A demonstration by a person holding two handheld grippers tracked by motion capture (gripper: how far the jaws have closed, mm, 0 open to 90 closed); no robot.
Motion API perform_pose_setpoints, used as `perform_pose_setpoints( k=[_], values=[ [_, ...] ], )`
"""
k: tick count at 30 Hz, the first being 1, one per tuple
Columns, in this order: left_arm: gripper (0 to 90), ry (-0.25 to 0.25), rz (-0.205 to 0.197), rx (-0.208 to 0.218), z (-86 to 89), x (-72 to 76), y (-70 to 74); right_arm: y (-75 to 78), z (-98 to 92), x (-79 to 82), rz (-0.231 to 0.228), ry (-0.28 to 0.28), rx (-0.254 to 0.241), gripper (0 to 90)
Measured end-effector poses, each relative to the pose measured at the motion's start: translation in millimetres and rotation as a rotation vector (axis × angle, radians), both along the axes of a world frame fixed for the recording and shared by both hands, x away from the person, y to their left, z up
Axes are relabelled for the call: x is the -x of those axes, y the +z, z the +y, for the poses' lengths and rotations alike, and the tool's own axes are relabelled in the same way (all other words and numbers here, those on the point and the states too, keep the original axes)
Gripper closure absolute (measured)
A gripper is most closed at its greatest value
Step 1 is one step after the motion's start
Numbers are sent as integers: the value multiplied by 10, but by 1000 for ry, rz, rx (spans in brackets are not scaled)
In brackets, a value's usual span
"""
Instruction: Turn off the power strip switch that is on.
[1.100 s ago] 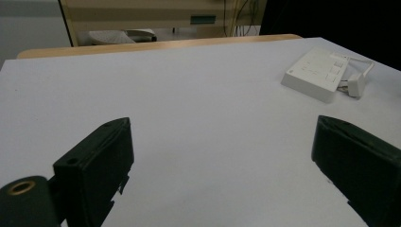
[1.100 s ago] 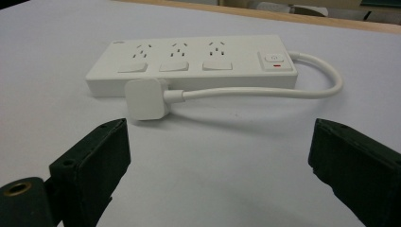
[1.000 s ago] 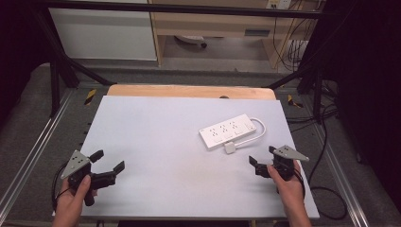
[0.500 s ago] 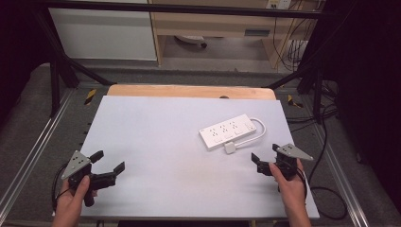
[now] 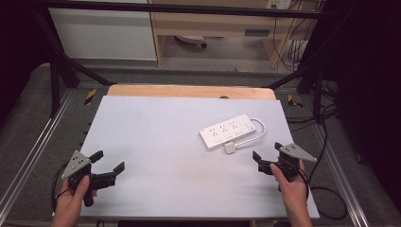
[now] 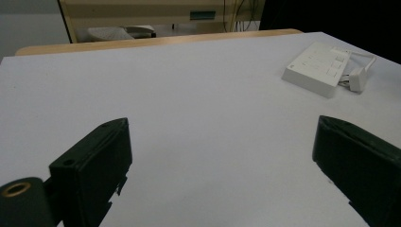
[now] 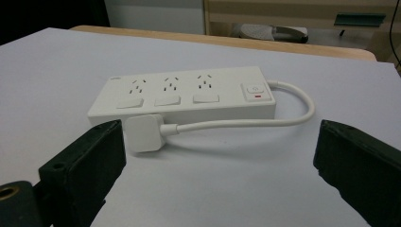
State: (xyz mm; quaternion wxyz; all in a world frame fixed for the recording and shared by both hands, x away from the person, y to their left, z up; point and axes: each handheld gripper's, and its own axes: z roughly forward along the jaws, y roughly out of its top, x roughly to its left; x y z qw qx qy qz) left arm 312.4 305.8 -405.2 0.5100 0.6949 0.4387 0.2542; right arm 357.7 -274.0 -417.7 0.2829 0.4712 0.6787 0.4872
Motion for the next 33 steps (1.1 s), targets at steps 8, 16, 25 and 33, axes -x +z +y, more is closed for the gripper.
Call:
perform_pose_setpoints(
  k=[8,16,25,33],
  values=[
    [53,2,1,-2,3,-2,-6,66,52,4,-4,5,8,44],
    [53,7,10,-7,3,-12,-24,277,140,-153,-26,16,16,45],
    [53,11,14,-20,9,-13,-32,563,176,-374,-33,33,21,42],
    [54,9,12,-16,-3,-9,-31,645,211,-515,-21,39,24,31]
  ],
)
